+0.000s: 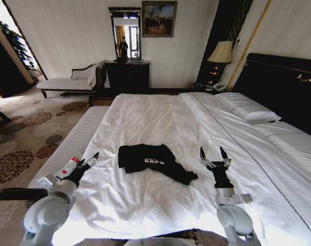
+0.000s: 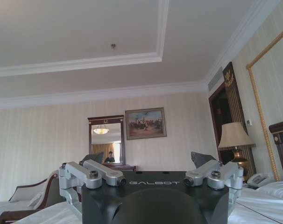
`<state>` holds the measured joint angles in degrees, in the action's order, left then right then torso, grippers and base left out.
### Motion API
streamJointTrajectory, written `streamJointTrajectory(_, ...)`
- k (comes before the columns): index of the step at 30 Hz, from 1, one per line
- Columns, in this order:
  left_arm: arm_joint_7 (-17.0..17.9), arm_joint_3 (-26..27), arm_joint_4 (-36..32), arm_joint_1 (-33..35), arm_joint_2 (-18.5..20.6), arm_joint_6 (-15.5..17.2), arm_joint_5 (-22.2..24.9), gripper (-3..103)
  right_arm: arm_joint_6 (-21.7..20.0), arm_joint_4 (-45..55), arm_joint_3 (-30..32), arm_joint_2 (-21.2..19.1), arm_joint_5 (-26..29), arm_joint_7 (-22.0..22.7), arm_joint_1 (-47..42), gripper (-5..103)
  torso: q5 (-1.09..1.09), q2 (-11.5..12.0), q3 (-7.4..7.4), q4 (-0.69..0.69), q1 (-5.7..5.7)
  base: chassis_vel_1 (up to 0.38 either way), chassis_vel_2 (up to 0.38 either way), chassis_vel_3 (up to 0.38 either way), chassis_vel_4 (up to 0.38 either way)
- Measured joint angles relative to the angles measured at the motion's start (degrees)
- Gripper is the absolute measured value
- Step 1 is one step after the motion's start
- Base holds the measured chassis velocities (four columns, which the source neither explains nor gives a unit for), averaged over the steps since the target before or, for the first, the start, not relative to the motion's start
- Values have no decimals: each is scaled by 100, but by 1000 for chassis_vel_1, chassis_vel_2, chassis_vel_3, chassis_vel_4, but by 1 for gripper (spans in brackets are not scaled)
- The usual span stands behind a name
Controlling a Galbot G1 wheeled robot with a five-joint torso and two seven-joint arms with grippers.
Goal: Fold the clothes on the bed.
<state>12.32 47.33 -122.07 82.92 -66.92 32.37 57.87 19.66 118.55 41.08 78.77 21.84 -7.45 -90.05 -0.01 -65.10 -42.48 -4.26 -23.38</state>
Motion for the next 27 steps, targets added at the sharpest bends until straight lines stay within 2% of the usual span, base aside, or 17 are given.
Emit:
streamJointTrajectory(6,-3,-433,949,-908,189,298,102,100,0,-135,7,-34,-31,-2,43,100,0,0,0,-1,0,0,0,0,0)
streamJointTrajectory(11,-83,-625,1341,-1272,275,436,226,100,-14,-292,-66,-101,-37,-2,185,100,1,-1,0,-5,0,0,0,0,0)
streamJointTrajectory(12,-116,-645,1423,-1302,297,460,228,100,-34,-357,-142,-132,-38,0,259,100,1,0,0,-4,0,0,0,0,0)
streamJointTrajectory(13,-185,-703,1582,-1354,328,470,196,100,-77,-472,-280,-180,-37,10,382,100,2,0,0,3,0,0,0,0,0)
streamJointTrajectory(14,-229,-803,1731,-1444,348,464,149,100,-100,-551,-366,-204,-37,15,446,100,3,0,0,9,0,0,0,0,0)
streamJointTrajectory(15,-229,-803,1731,-1444,348,464,149,100,-100,-551,-366,-204,-37,15,446,100,3,0,0,9,0,0,0,0,0)
streamJointTrajectory(16,-288,-930,1872,-1550,357,431,102,100,-106,-594,-402,-211,-37,20,465,100,3,0,0,8,0,0,0,0,0)
streamJointTrajectory(18,-445,-1356,2272,-1933,358,312,-2,100,-109,-724,-459,-215,-54,22,497,100,-1,0,0,-3,0,0,0,0,0)
streamJointTrajectory(24,-548,-1833,2549,-2375,409,248,3,100,-103,-834,-467,-214,-84,39,537,100,2,0,0,-1,0,0,0,0,0)
streamJointTrajectory(27,-746,-2235,2752,-2675,567,197,-12,100,-92,-848,-440,-217,-88,43,544,100,2,0,0,0,1,0,0,0,0)
